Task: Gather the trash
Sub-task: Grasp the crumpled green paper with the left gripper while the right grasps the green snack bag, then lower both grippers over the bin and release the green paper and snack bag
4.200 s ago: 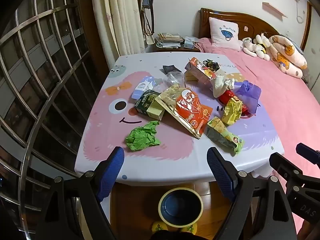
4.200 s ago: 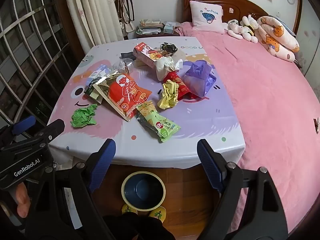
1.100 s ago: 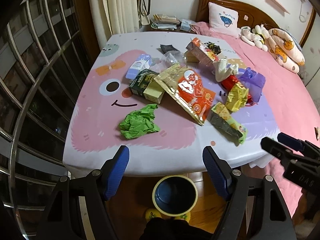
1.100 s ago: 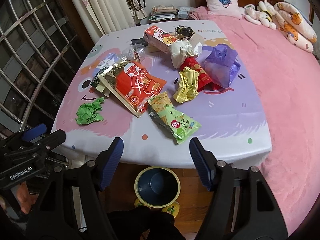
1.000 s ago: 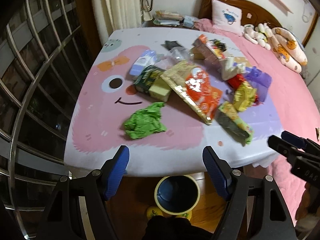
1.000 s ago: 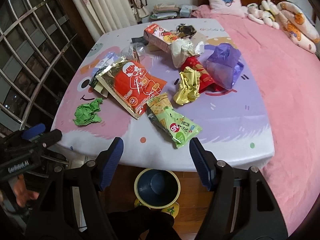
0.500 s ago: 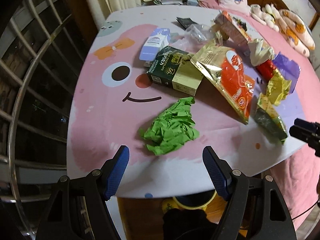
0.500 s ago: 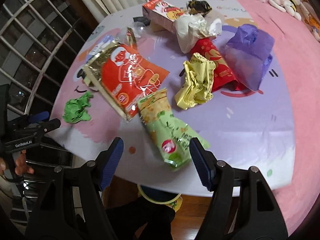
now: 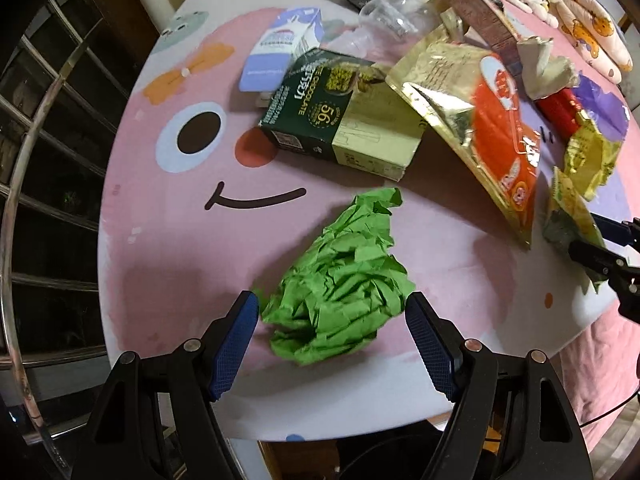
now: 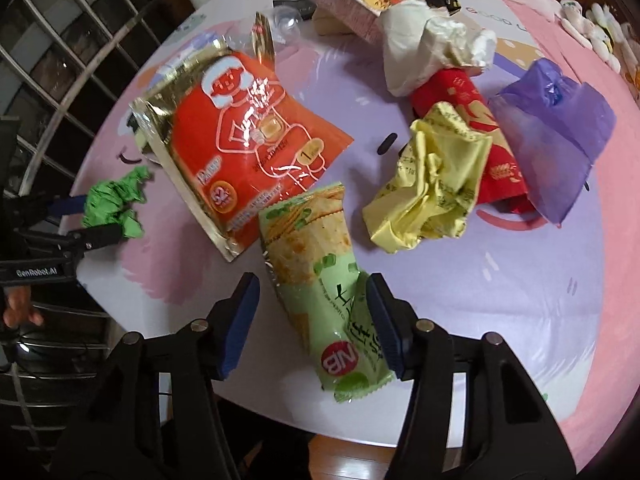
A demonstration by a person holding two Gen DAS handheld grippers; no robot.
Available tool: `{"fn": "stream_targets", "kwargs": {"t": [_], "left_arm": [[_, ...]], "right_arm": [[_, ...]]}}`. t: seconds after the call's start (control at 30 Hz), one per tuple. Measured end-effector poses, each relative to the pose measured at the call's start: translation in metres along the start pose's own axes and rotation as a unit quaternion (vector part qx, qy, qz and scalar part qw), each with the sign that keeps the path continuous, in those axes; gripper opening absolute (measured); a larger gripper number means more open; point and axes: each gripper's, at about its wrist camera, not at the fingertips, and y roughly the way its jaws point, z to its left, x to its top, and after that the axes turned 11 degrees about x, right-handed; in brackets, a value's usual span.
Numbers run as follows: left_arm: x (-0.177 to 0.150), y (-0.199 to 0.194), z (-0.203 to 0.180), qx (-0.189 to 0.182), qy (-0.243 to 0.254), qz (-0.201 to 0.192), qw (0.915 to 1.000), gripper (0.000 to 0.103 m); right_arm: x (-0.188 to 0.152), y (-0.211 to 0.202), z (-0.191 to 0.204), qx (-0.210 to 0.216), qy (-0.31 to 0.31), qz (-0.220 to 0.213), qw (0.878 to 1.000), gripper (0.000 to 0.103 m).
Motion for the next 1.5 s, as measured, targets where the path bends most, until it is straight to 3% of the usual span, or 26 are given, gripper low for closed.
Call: {"fn": "stream_targets", "kwargs": {"t": [0.13,0.23,0.37,0.43,0.53,0.83,1.1,1.33,1.5], "left_arm": [[0.006,0.01,-0.001,0.002,-0.002,0.004,1.0,0.078],[0.007,0.016,-0.002,-0.01,-0.001,0.009,0.9999,0.072],[0.007,0.018,-0.006,-0.007,0.005,0.002,1.0,0.065],[0.002,0.017,-0.008,-0.008,0.005,-0.004,0.9999,0.06],[-0.001,0.015,-0.008,-0.011,-0.001,-0.007,0.9999,0.056],[-0.018,-0.01,-0.014,0.004,-0.014,-0.038,0.9992,0.05],[-0.047,-0.06,-0.015,-0.031,-0.031,-0.072,0.9965,0.049],[-0.093,-0.093,-0.026,-0.069,-0.025,-0.09,0.9932,0.05],[-0.134,-0.107,-0.04,-0.086,-0.015,-0.098,0.9914,0.05]], "right_arm": [[-0.001,0.01,0.004,-0.021,-0.021,0.003,1.0,0.05],[-0.003,0.016,0.01,-0.04,-0.046,0.002,0.998,0.042],[-0.006,0.018,0.012,-0.063,-0.06,-0.003,0.996,0.024],[-0.006,0.017,0.009,-0.059,-0.052,-0.009,0.997,0.012],[-0.006,0.014,-0.001,-0.036,-0.03,-0.015,0.999,0.007],[-0.021,-0.011,-0.01,0.015,0.004,-0.038,0.999,0.005],[-0.05,-0.056,0.01,0.065,0.021,-0.073,0.995,0.004],[-0.084,-0.081,0.032,0.116,0.046,-0.092,0.988,0.004],[-0.121,-0.085,0.048,0.125,0.056,-0.088,0.987,0.004]]}}
